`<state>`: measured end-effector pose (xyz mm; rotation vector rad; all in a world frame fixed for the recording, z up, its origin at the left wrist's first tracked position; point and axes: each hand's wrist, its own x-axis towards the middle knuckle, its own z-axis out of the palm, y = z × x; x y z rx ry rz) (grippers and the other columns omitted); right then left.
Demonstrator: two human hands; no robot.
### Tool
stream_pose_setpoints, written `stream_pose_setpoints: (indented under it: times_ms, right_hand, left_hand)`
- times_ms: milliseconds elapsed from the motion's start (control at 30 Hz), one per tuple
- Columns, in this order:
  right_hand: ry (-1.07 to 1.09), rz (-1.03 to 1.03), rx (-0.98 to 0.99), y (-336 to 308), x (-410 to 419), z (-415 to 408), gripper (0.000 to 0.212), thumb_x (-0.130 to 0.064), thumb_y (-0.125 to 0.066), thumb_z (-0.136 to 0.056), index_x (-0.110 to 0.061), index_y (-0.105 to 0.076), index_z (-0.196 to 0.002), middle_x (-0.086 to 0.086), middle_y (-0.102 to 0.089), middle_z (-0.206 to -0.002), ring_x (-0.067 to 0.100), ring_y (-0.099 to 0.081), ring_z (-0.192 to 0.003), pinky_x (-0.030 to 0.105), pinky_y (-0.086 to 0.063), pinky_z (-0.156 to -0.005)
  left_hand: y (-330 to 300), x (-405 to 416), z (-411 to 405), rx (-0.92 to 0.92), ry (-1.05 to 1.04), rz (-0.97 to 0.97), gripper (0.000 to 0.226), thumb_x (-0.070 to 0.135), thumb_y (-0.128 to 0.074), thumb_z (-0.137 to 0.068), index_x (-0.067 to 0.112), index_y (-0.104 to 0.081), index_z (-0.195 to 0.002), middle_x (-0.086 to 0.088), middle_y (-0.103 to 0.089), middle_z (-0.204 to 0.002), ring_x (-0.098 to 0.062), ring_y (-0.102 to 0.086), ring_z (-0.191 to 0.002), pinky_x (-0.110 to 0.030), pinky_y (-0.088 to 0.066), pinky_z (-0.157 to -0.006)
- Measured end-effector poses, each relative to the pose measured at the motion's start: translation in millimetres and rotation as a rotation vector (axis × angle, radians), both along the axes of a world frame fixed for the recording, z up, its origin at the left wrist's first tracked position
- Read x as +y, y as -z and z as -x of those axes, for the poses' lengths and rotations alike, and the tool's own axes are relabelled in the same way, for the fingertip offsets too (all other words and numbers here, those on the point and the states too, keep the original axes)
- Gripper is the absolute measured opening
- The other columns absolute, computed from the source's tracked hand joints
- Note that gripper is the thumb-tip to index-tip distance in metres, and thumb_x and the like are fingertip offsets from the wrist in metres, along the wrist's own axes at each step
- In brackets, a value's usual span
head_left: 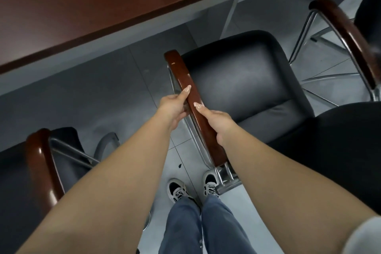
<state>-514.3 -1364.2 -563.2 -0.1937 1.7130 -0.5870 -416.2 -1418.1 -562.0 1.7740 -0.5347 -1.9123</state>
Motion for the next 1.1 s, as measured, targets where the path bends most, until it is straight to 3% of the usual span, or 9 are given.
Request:
stream_pose_setpoints:
  times_ms: [67,233,367,467,567,733,867,967,1100]
  right_hand:
    - [-0.022,-0.007,0.004,-2,6,-4,0.060,-0.050,-0.073,-0.072,-0.011,-0.062,-0.116,0.012,-0.065,-0.112,0.030,-0.061,-0.102,0.046,-0.045,-0.098]
    - [-0.047,-0.021,0.002,-2,16,-8,0.057,-0.049,-0.072,-0.074,-0.012,-0.062,-0.117,0.010,-0.064,-0.114,0.029,-0.060,-0.106,0.045,-0.044,-0.100]
    - [-0.062,0.007,0.020,-3,14,-6,0.058,-0.050,-0.071,-0.075,-0.012,-0.061,-0.118,0.009,-0.064,-0.112,0.028,-0.060,-0.105,0.043,-0.044,-0.100]
    - [-0.081,0.065,0.079,-1,19,-10,0.049,-0.048,-0.067,-0.080,-0.010,-0.065,-0.111,0.004,-0.065,-0.093,0.022,-0.062,-0.090,0.032,-0.048,-0.087]
    - [-0.094,0.162,0.138,-10,29,-16,0.030,-0.043,-0.062,-0.085,-0.017,-0.064,-0.099,-0.003,-0.062,-0.078,0.015,-0.059,-0.076,0.026,-0.046,-0.071]
    - [0.067,0.330,0.166,-28,50,-28,0.014,-0.033,-0.061,-0.088,-0.020,-0.066,-0.089,0.005,-0.069,-0.096,0.022,-0.064,-0.092,0.036,-0.052,-0.088]
    - [0.070,0.389,0.126,-54,68,-34,0.022,-0.031,-0.063,-0.087,-0.016,-0.065,-0.103,0.002,-0.067,-0.105,0.018,-0.062,-0.100,0.034,-0.049,-0.094]
    - [0.018,0.463,0.084,-80,75,-38,0.007,-0.029,-0.065,-0.086,-0.022,-0.063,-0.088,0.001,-0.068,-0.101,0.016,-0.063,-0.098,0.033,-0.049,-0.094]
    - [-0.092,0.557,0.025,-117,89,-46,0.011,-0.027,-0.066,-0.085,-0.027,-0.061,-0.075,-0.003,-0.065,-0.082,0.009,-0.059,-0.077,0.031,-0.051,-0.087]
  left_hand:
    - [-1,7,-2,-0.015,-0.002,-0.010,0.032,0.031,-0.062,-0.087,0.005,-0.059,-0.105,-0.005,-0.067,-0.094,-0.012,-0.065,-0.074,-0.022,-0.055,-0.070]
    - [-1,19,-8,-0.014,-0.052,-0.020,0.023,0.030,-0.062,-0.087,0.008,-0.058,-0.095,-0.003,-0.066,-0.086,-0.011,-0.064,-0.072,-0.020,-0.054,-0.068]
    - [-5,19,-5,0.006,-0.089,-0.016,0.029,0.028,-0.061,-0.088,0.005,-0.058,-0.107,-0.007,-0.067,-0.099,-0.013,-0.066,-0.080,-0.025,-0.053,-0.079]
    - [-8,37,-7,0.015,-0.097,-0.025,0.030,0.025,-0.057,-0.092,0.004,-0.057,-0.113,-0.009,-0.064,-0.110,-0.018,-0.063,-0.101,-0.025,-0.048,-0.089]
    - [-6,63,-20,-0.014,-0.109,-0.033,0.024,0.024,-0.056,-0.092,0.005,-0.058,-0.107,-0.012,-0.065,-0.114,-0.017,-0.063,-0.095,-0.025,-0.047,-0.091]
    - [-23,88,-38,-0.049,-0.178,0.016,0.032,0.027,-0.057,-0.092,0.005,-0.056,-0.114,-0.008,-0.064,-0.106,-0.017,-0.063,-0.094,-0.025,-0.048,-0.089]
    - [-60,113,-49,-0.130,-0.202,0.119,0.024,0.029,-0.057,-0.091,0.011,-0.059,-0.106,-0.001,-0.065,-0.090,-0.011,-0.062,-0.079,-0.024,-0.051,-0.078]
    - [-92,132,-58,-0.214,-0.216,0.214,0.017,0.028,-0.055,-0.092,0.014,-0.061,-0.100,0.002,-0.063,-0.083,-0.008,-0.059,-0.073,-0.020,-0.048,-0.072]
    - [-138,160,-69,-0.310,-0.244,0.326,0.013,0.028,-0.056,-0.092,0.021,-0.061,-0.082,0.004,-0.065,-0.081,-0.010,-0.060,-0.077,-0.024,-0.048,-0.076]
